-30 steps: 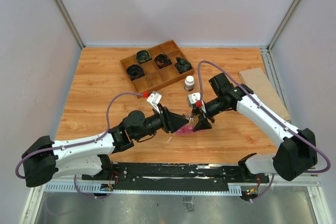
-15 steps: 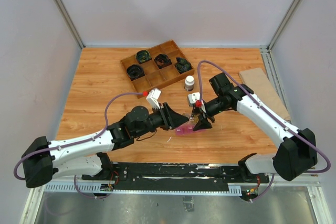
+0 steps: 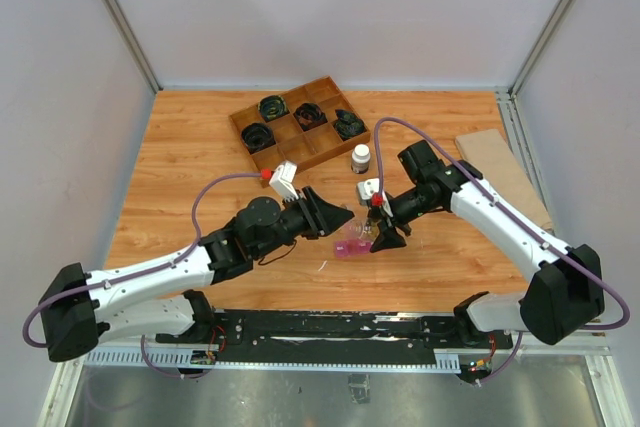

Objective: Sort the pills into containers

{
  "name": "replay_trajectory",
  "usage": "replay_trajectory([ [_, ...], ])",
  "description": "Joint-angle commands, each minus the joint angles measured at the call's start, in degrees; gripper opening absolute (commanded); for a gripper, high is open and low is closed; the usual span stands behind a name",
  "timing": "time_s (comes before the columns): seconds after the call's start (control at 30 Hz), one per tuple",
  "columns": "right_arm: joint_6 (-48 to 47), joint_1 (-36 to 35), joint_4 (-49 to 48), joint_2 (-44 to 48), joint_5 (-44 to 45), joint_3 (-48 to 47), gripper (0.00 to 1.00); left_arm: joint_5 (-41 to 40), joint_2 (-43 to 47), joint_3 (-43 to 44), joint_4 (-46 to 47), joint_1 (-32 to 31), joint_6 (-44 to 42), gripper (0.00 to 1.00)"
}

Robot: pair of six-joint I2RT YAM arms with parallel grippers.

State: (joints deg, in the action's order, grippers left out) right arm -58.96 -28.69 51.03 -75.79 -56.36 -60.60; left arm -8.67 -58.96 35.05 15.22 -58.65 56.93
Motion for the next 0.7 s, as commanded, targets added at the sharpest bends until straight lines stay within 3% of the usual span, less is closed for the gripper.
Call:
replay_trajectory([
  [0.0, -0.4, 0.4, 2.0, 0.0, -1.1, -0.7, 0.01, -4.0, 1.9, 2.0, -1.3, 0.3, -3.0, 0.09],
  [0.23, -0.3, 1.3, 2.0, 0.8, -2.5, -0.7, 0.01, -14.2, 2.9, 1.1, -10.7, 1.5, -10.8, 0.11],
  [0.33, -0.2, 2.0, 2.1, 1.7, -3.4, -0.7, 0.0, -12.4, 2.2, -1.9, -14.4, 8.3, -11.7, 0.1],
  [0.47, 0.0, 2.7, 2.1, 2.4, -4.2, -0.7, 0.01, -0.1, 0.7, -8.6, -12.6, 23.5, -10.6, 0.09],
  [0.67, 0.2, 3.2, 2.1, 2.6, -4.5, -0.7, 0.0, -4.4, -3.1, -9.6, -15.1, 29.9, -8.7, 0.16],
])
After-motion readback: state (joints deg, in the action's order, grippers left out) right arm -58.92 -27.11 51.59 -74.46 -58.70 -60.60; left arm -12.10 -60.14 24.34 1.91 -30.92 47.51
